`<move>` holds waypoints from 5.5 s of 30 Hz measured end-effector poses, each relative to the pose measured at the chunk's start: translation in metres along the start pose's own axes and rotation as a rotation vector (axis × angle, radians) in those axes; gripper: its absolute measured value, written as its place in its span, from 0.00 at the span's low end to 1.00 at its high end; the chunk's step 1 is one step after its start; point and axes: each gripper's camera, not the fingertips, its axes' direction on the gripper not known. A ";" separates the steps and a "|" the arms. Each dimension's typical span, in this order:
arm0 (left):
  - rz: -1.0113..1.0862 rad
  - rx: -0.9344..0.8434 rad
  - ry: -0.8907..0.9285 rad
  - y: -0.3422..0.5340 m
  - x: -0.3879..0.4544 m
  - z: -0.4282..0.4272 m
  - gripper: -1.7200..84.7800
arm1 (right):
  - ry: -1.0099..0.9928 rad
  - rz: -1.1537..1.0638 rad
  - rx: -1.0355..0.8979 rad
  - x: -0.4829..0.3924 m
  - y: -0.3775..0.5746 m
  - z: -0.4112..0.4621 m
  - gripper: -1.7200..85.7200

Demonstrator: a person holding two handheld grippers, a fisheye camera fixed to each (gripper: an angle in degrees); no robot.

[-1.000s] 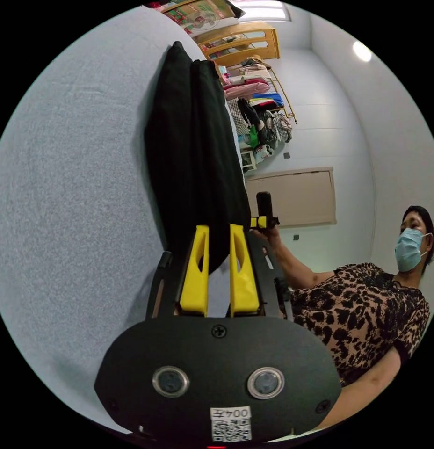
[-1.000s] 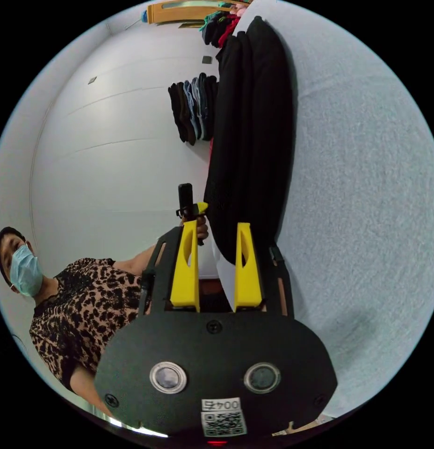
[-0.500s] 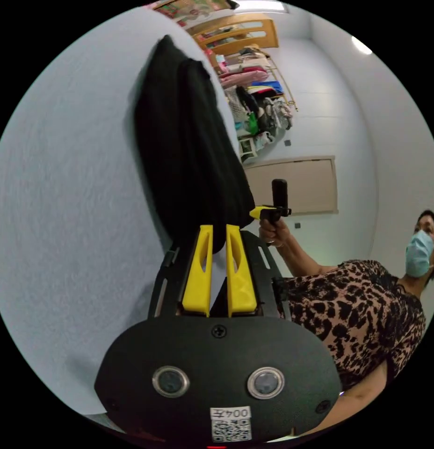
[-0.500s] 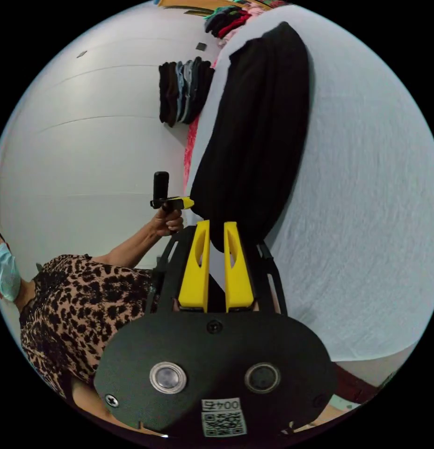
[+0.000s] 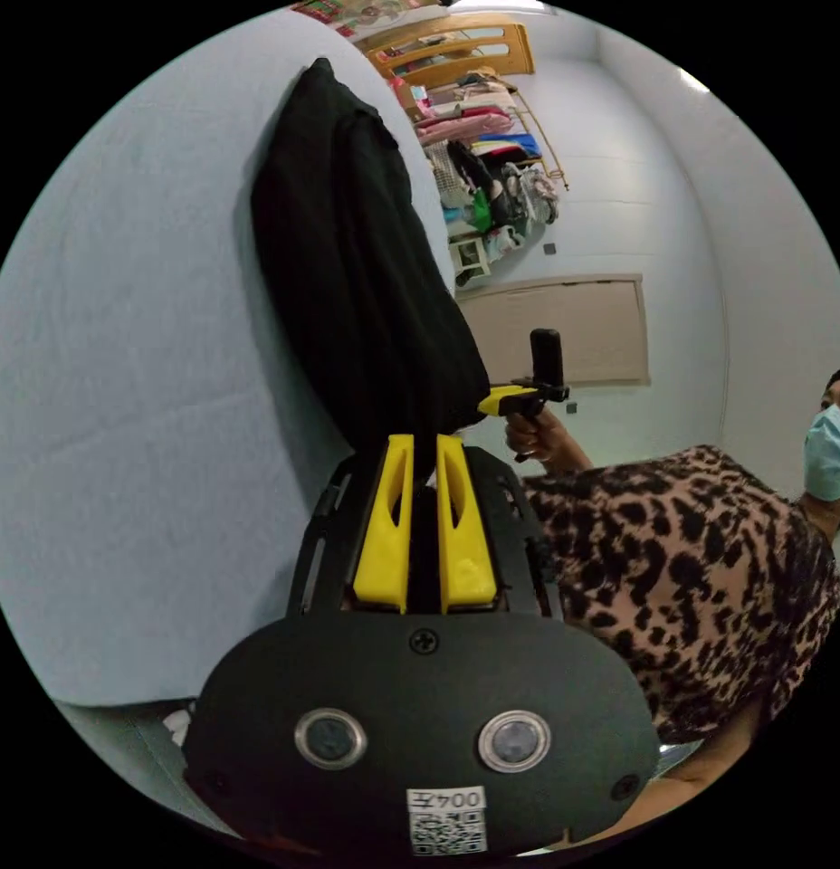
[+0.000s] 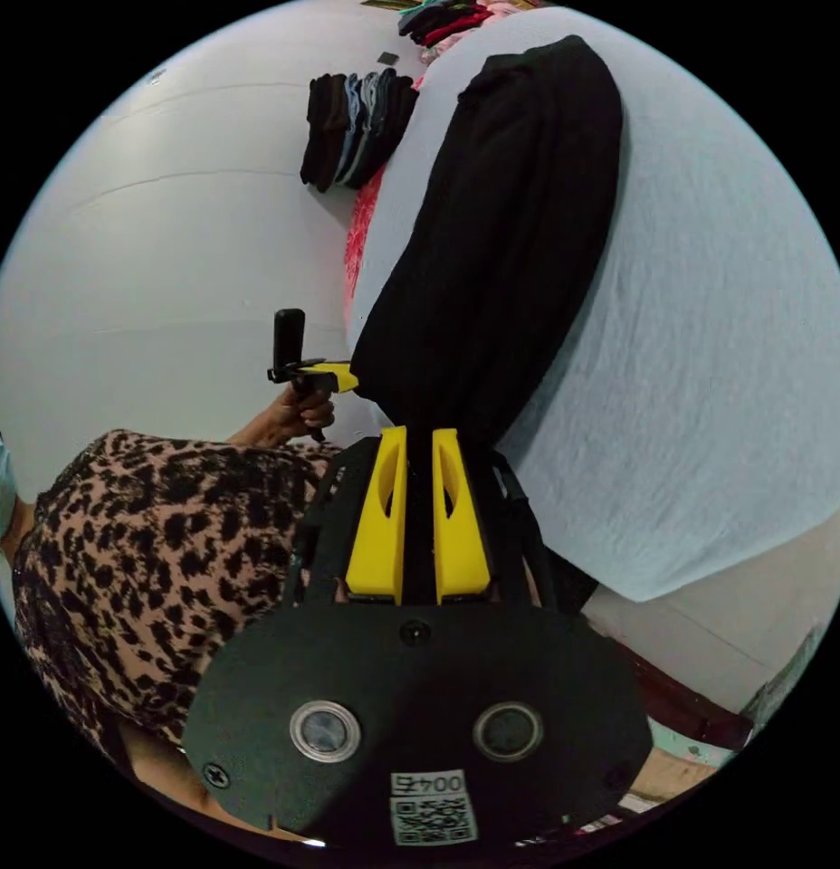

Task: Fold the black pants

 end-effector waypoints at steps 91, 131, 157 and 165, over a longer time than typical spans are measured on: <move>0.581 0.140 -0.706 -0.059 0.073 0.060 0.16 | 0.844 -0.088 -0.382 -0.320 -0.243 -0.027 0.15; 0.393 0.176 -0.738 -0.121 0.074 0.010 0.05 | 0.839 -0.139 -0.263 -0.280 -0.196 -0.013 0.15; 0.183 0.285 -0.578 -0.237 0.079 -0.063 0.13 | 0.755 -0.185 -0.304 -0.235 -0.211 -0.004 0.15; 0.077 0.191 -0.641 -0.358 0.062 -0.028 0.18 | 0.668 -0.222 -0.279 -0.214 -0.211 -0.008 0.16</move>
